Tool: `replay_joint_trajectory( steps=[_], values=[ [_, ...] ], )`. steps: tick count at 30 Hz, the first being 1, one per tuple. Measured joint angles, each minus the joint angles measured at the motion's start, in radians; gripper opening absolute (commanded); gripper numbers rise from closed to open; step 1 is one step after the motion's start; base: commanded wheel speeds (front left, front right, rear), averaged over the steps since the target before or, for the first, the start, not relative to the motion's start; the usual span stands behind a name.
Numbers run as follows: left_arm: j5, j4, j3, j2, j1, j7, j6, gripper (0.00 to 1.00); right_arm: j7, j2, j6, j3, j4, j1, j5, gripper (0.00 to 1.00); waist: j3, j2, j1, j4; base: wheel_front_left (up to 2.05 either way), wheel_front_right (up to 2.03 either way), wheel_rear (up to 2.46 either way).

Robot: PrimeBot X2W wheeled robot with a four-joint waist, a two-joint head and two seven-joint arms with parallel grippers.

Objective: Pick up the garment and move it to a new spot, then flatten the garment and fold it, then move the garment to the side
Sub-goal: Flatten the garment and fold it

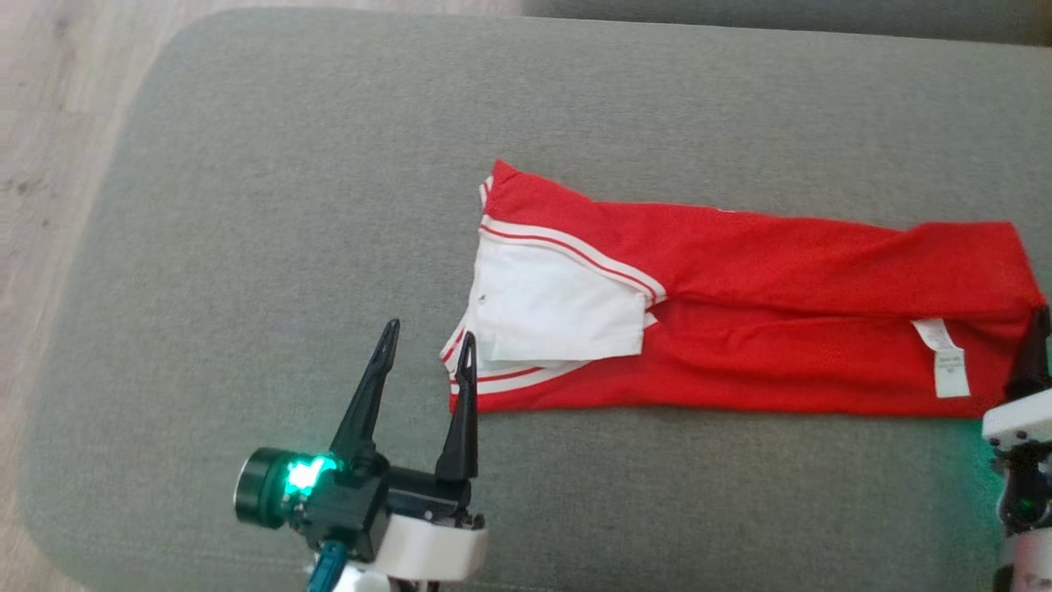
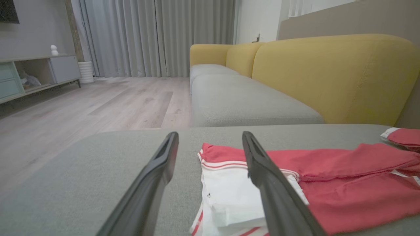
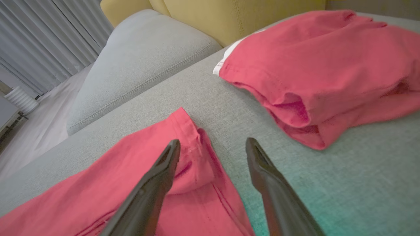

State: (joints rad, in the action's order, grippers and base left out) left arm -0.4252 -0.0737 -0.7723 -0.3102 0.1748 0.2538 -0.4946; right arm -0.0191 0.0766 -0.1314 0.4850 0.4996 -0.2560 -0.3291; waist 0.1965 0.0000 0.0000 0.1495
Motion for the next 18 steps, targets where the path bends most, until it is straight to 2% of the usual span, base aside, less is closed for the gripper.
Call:
replay_joint_trajectory(
  steps=[4,9,10,11,12,13,18],
  values=[
    [0.058,0.012,0.064,0.042,-0.009,0.000,0.069,1.00,0.005,0.005,0.000,0.058,0.118,-0.044,0.041,1.00,0.007,0.0000,0.0001,0.025,0.00,0.00,0.00],
    [0.096,0.033,0.110,0.077,-0.048,0.000,0.119,1.00,0.019,0.006,0.000,0.080,0.181,-0.065,0.072,1.00,0.009,0.0000,0.0000,0.033,0.00,0.00,0.00],
    [0.104,0.034,0.124,0.084,-0.052,0.000,0.130,1.00,0.021,0.006,0.000,0.079,0.190,-0.077,0.072,0.91,0.009,0.0000,0.0001,0.033,0.00,0.00,0.00],
    [0.111,0.034,0.135,0.091,-0.055,0.000,0.137,1.00,0.025,0.006,0.000,0.079,0.196,-0.089,0.071,0.57,0.009,0.0000,0.0001,0.033,0.00,0.00,0.00],
    [0.119,0.035,0.145,0.098,-0.058,0.000,0.146,1.00,0.028,0.005,0.000,0.077,0.201,-0.097,0.071,0.16,0.009,0.0000,0.0000,0.032,0.00,0.00,0.00],
    [0.126,0.036,0.156,0.105,-0.060,0.000,0.156,1.00,0.028,0.005,0.000,0.073,0.207,-0.102,0.071,0.00,0.008,0.0000,0.0001,0.032,0.00,0.00,0.00],
    [0.156,0.043,0.196,0.130,-0.062,0.000,0.191,1.00,0.021,0.007,0.000,0.051,0.218,-0.102,0.056,0.00,0.002,0.0000,0.0001,0.027,0.00,0.00,0.00]
  ],
)
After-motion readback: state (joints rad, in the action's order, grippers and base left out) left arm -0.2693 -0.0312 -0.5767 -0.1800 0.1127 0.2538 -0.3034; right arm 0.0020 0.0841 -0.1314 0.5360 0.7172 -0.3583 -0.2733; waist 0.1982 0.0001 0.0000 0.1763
